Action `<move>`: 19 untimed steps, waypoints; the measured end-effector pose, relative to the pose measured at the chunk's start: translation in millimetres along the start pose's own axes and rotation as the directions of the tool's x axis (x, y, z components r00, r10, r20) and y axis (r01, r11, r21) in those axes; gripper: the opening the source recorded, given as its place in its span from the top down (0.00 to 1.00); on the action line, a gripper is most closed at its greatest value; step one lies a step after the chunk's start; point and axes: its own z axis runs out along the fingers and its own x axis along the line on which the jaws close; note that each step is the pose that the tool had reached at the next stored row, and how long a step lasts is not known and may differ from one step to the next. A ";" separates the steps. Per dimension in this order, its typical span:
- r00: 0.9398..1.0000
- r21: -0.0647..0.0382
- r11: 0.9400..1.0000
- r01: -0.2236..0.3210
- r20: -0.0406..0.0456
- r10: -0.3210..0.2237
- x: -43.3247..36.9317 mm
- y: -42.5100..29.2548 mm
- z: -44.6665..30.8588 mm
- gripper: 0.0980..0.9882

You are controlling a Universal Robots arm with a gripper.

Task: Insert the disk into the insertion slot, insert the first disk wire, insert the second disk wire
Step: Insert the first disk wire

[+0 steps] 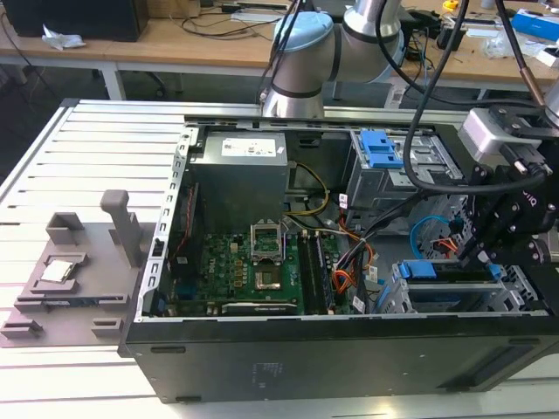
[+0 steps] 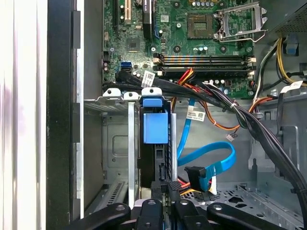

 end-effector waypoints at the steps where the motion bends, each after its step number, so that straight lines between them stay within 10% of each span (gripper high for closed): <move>1: 1.000 0.000 1.000 0.000 0.000 0.000 0.0 0.0 0.0 0.93; 8: 1.000 0.000 1.000 0.000 0.000 0.000 0.1 -0.1 0.0 0.84; 19: 1.000 0.000 1.000 0.000 -0.001 0.000 -0.2 2.4 -42.4 0.99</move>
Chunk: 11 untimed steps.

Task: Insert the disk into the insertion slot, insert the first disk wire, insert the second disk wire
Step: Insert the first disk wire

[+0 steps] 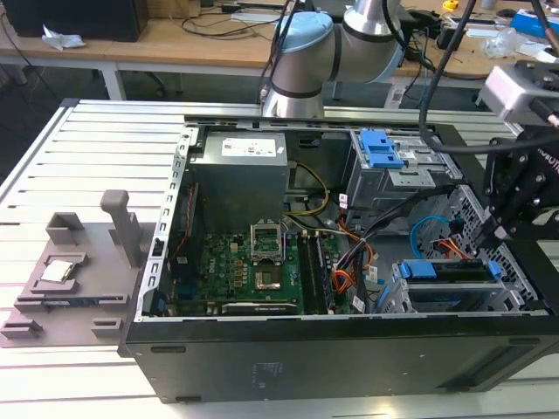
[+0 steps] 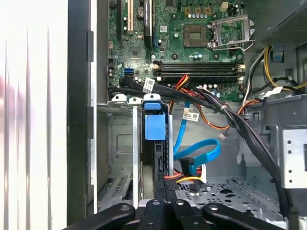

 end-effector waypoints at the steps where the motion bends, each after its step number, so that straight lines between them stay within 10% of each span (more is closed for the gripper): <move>1: 1.000 0.000 1.000 0.000 0.000 0.000 0.0 0.4 -7.5 0.99; 4: 1.000 0.000 1.000 0.000 0.000 0.000 0.2 1.1 -19.8 0.99; 11: 1.000 0.000 1.000 0.000 0.000 0.000 0.2 1.2 -21.6 0.99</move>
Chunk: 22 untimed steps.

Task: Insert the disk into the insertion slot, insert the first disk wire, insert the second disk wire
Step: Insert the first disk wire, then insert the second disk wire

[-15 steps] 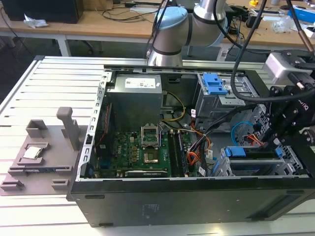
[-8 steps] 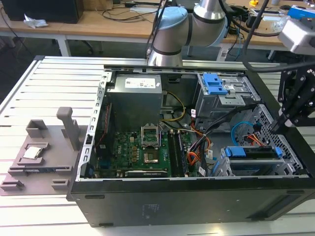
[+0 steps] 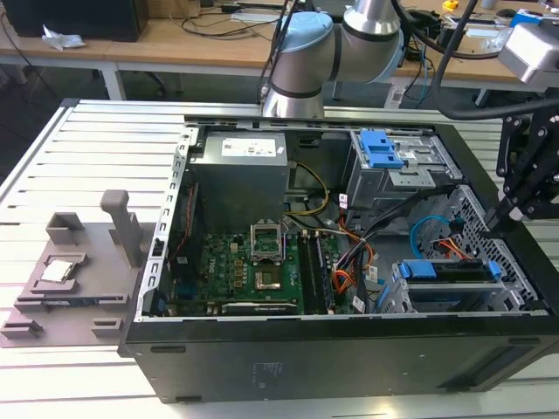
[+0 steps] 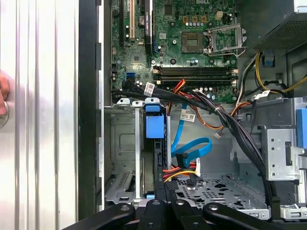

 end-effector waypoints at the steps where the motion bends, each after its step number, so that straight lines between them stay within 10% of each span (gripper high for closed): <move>1: 1.000 0.000 1.000 0.000 0.000 0.000 0.0 0.0 -0.1 0.99; 6: 1.000 0.000 1.000 0.000 0.000 0.000 0.0 0.0 -0.3 0.98; 12: 1.000 0.000 1.000 0.001 0.000 -0.001 0.0 0.0 -0.4 0.70; 16: 0.995 0.001 0.995 0.097 -0.006 -0.097 -1.6 0.5 2.0 0.70; 22: 0.995 0.002 0.995 0.104 -0.003 -0.104 -16.1 12.9 8.8 0.70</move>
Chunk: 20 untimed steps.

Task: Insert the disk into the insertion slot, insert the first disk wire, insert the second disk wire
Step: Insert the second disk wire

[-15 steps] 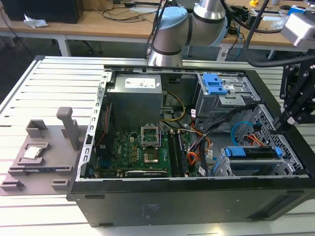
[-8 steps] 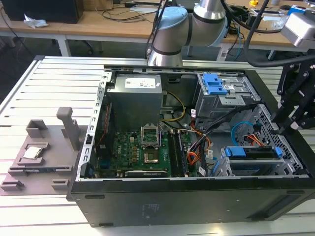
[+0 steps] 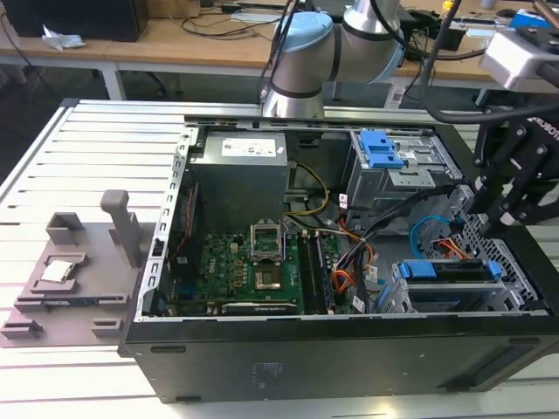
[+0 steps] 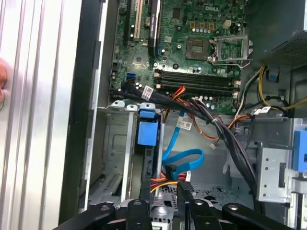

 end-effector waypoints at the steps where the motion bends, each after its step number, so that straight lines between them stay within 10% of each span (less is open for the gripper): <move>1: 1.000 0.000 1.000 0.001 0.000 -0.001 -1.9 3.7 1.3 0.70; 6: 1.000 0.000 1.000 0.005 0.000 -0.005 -4.1 17.8 8.9 0.70; 20: 1.000 0.000 1.000 0.019 -0.003 -0.019 -4.2 17.9 14.5 0.93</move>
